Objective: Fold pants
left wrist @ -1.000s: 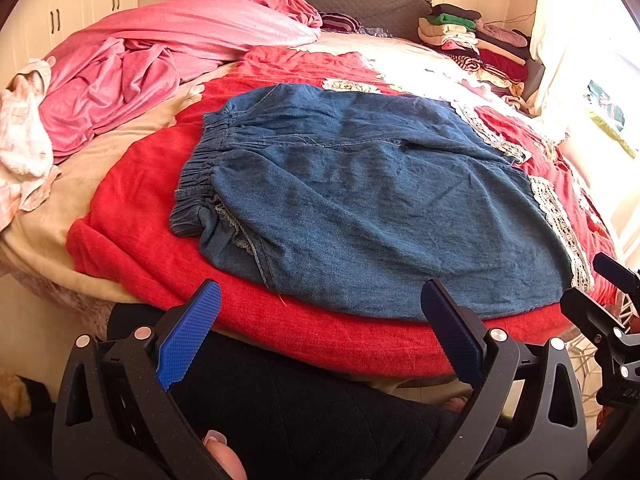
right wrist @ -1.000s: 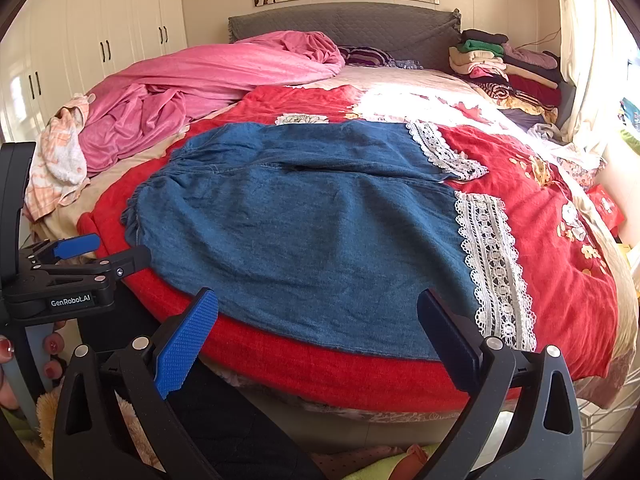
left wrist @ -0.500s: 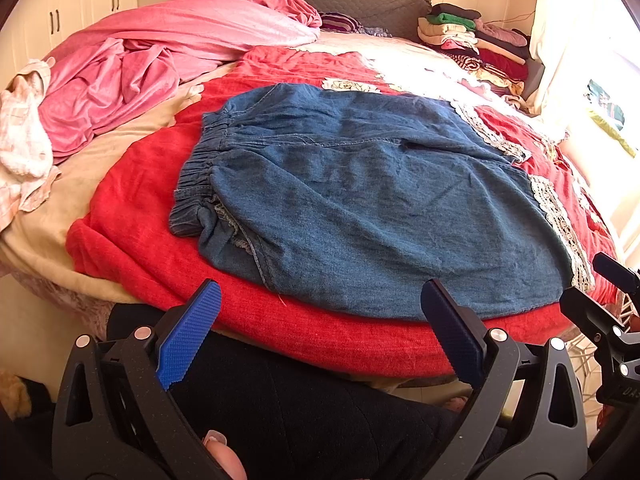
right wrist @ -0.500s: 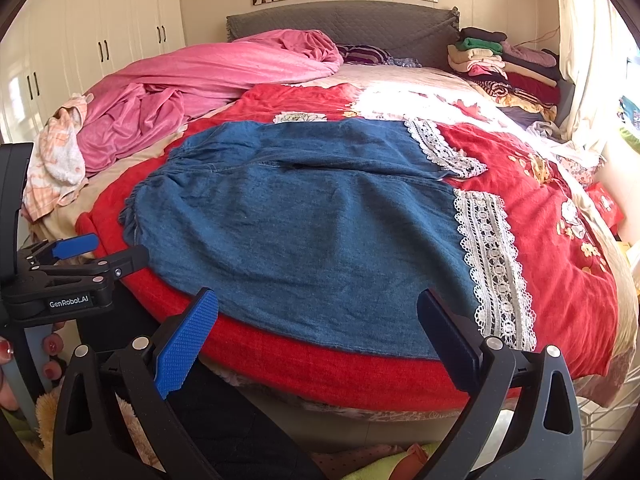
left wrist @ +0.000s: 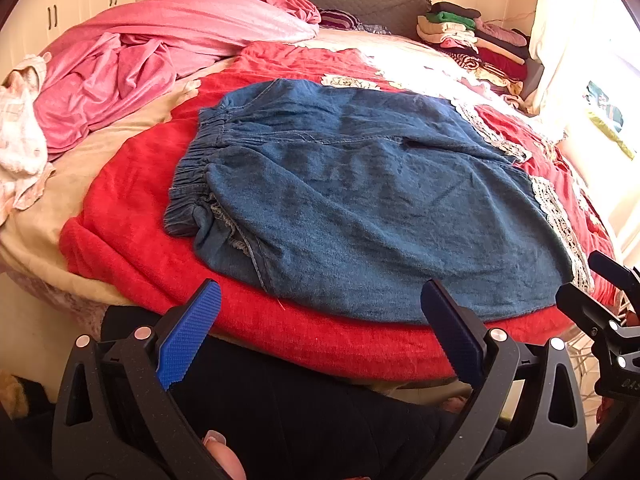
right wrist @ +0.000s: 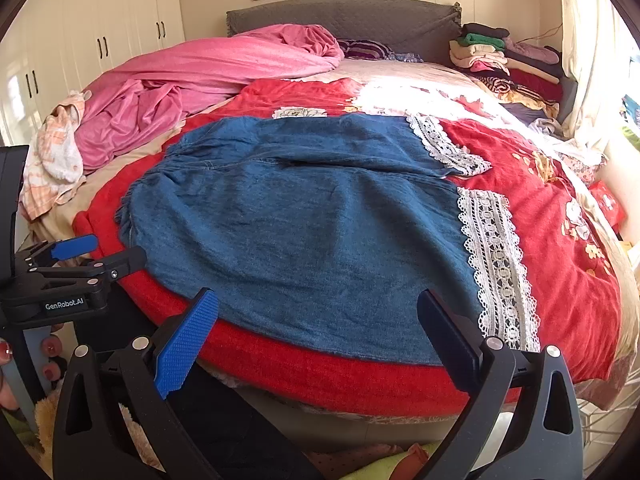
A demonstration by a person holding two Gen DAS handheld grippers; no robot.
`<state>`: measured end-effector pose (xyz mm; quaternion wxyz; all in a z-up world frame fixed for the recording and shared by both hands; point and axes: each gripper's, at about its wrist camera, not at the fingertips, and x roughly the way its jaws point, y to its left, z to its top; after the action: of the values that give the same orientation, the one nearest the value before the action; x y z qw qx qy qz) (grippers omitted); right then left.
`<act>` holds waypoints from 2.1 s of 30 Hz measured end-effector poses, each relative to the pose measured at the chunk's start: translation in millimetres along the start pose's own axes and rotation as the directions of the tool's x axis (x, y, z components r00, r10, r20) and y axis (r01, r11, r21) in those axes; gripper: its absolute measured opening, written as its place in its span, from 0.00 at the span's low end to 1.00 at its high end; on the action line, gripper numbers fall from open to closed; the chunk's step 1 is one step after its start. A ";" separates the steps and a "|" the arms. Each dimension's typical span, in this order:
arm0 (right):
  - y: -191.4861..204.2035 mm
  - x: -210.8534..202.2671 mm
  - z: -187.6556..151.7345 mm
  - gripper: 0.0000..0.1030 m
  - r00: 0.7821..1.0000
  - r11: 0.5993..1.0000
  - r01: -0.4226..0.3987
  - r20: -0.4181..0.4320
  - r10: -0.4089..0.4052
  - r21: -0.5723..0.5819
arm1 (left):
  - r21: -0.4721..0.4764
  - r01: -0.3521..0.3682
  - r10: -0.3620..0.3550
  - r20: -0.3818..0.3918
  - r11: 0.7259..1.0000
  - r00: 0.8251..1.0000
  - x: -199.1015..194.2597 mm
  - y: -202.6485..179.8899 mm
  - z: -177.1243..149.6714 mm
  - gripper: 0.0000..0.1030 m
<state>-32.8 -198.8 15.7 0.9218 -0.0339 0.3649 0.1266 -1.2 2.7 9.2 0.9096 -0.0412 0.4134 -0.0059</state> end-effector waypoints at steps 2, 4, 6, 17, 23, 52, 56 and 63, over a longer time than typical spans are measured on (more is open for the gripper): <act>-2.9 2.8 4.7 0.96 1.000 1.000 -0.007 0.004 0.007 0.008 | -0.012 0.005 -0.005 0.002 1.000 1.000 1.8 4.7 3.5 0.91; -4.7 6.5 12.2 0.96 1.000 1.000 -0.012 0.010 0.012 0.007 | -0.022 0.003 -0.003 0.003 1.000 1.000 4.1 11.2 8.6 0.91; -6.1 12.0 22.2 0.96 1.000 1.000 -0.024 0.014 0.024 0.006 | -0.035 -0.005 0.006 0.006 0.999 1.000 5.9 19.5 15.1 0.91; 4.9 54.6 102.2 0.96 0.991 0.991 -0.131 0.013 0.132 -0.040 | -0.144 -0.061 0.068 0.048 0.988 0.997 14.1 84.9 70.5 0.91; 16.3 80.8 141.7 0.96 0.986 0.983 -0.165 0.006 0.166 -0.079 | -0.152 -0.104 0.109 0.019 0.983 0.994 35.3 115.1 102.9 0.91; 62.4 240.4 240.0 0.96 0.965 0.897 -0.238 -0.194 0.175 -0.374 | -0.169 0.149 -0.175 -0.151 0.974 0.973 195.5 168.6 185.2 0.43; 70.1 268.5 253.5 0.96 0.960 0.875 -0.248 -0.226 0.165 -0.416 | -0.180 0.168 -0.192 -0.128 0.969 0.973 189.8 171.4 185.8 0.32; 96.3 309.3 262.9 0.95 0.937 0.791 -0.311 -0.309 0.163 -0.527 | -0.158 0.207 -0.214 -0.024 0.965 0.977 151.2 166.3 185.8 0.27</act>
<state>334.0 -0.6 0.1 0.7930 -0.2760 0.4237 0.3396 234.3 174.7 4.0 0.8893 -0.1550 0.4243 -0.0714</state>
